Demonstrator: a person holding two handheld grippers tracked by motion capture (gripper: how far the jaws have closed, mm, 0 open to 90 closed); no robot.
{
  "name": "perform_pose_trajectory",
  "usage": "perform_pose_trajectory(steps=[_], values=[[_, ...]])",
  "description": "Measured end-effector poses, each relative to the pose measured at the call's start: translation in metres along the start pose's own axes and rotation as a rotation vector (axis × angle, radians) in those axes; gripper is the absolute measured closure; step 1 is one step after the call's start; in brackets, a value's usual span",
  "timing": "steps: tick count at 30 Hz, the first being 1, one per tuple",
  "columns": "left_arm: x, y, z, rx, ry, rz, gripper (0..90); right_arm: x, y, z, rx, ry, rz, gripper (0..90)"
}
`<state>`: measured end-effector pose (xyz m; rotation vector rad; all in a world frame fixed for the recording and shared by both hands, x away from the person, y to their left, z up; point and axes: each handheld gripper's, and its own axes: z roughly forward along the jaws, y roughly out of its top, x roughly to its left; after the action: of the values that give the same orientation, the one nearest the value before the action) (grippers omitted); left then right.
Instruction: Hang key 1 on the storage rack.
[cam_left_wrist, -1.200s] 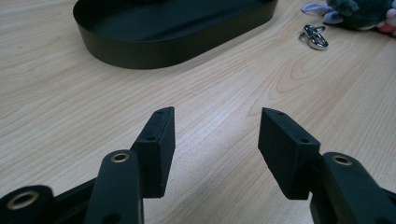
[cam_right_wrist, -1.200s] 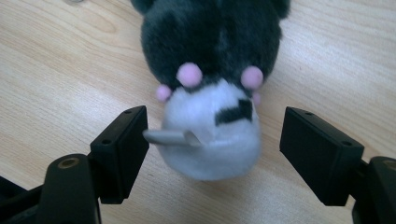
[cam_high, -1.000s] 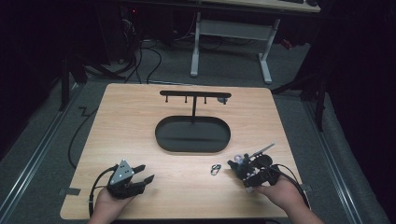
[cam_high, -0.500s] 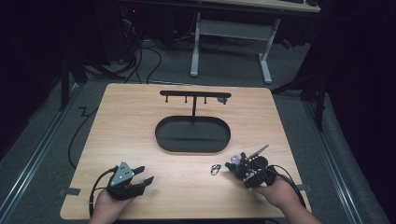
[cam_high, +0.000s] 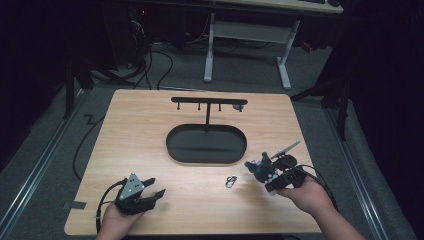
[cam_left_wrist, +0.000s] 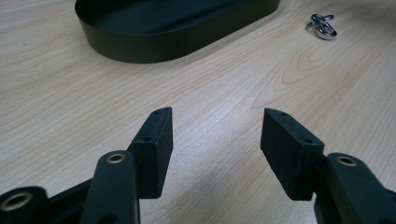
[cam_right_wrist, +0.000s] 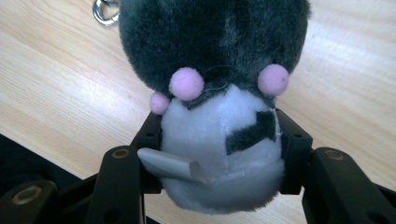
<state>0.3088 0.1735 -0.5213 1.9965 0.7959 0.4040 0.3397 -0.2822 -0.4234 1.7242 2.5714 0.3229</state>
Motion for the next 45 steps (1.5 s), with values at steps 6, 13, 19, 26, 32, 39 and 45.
perform_pose_trajectory(steps=[6, 13, 19, 26, 32, 39, 45], values=[[0.001, 0.001, -0.001, -0.006, 0.006, -0.001, 43.9, 0.004, 0.016, -0.012, 0.005, 0.0, -0.026, 49.4], [0.002, -0.001, 0.001, 0.011, 0.007, -0.006, 40.3, 0.011, 0.042, -0.023, 0.02, 0.008, -0.025, 49.4], [0.003, -0.001, 0.0, 0.004, 0.006, -0.008, 40.3, 0.014, 0.063, -0.032, 0.017, 0.004, -0.028, 49.5], [0.003, -0.001, 0.0, 0.013, -0.004, -0.003, 39.9, 0.013, 0.086, -0.046, 0.013, 0.001, -0.02, 49.6], [0.003, -0.002, 0.0, 0.009, -0.005, -0.007, 37.0, 0.01, 0.1, -0.058, 0.012, 0.01, 0.0, 49.5], [0.003, -0.002, 0.001, 0.013, -0.005, -0.004, 36.8, 0.009, 0.115, -0.071, 0.01, 0.016, 0.007, 49.5], [0.003, -0.002, 0.001, 0.011, -0.005, -0.003, 36.9, 0.01, 0.128, -0.084, 0.001, 0.027, 0.007, 49.5]])
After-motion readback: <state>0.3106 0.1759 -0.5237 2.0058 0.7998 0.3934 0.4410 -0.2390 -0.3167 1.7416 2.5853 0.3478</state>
